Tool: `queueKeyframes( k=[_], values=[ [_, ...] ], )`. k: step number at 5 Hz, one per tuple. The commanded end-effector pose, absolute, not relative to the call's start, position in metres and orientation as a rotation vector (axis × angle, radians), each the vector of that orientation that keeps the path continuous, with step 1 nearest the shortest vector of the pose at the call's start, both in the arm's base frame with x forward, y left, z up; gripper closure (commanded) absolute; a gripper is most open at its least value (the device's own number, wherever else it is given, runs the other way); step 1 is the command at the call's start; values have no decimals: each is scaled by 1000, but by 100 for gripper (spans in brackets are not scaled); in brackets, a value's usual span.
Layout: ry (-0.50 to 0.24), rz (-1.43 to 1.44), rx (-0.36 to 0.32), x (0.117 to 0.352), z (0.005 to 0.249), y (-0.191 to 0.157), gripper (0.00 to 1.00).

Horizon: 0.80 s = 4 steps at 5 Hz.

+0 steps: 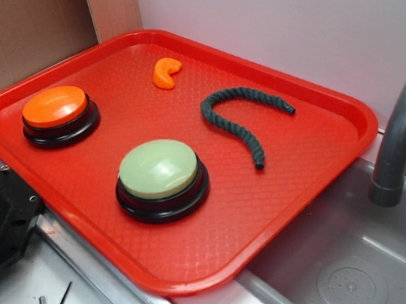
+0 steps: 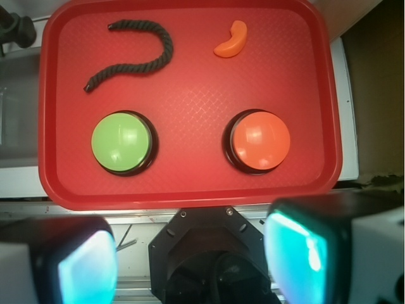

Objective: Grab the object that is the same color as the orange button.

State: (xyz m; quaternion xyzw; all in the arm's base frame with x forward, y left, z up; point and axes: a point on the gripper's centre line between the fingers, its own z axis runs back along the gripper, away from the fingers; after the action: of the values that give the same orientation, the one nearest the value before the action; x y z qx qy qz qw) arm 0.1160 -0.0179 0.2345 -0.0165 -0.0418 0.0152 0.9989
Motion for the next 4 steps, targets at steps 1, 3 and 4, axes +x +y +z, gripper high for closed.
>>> queueKeyframes(
  k=[1, 3, 4],
  values=[
    [-84, 30, -33, 116, 234, -18, 0],
    [-167, 466, -141, 146, 208, 9, 0],
    [-181, 622, -161, 170, 185, 27, 0]
  ],
)
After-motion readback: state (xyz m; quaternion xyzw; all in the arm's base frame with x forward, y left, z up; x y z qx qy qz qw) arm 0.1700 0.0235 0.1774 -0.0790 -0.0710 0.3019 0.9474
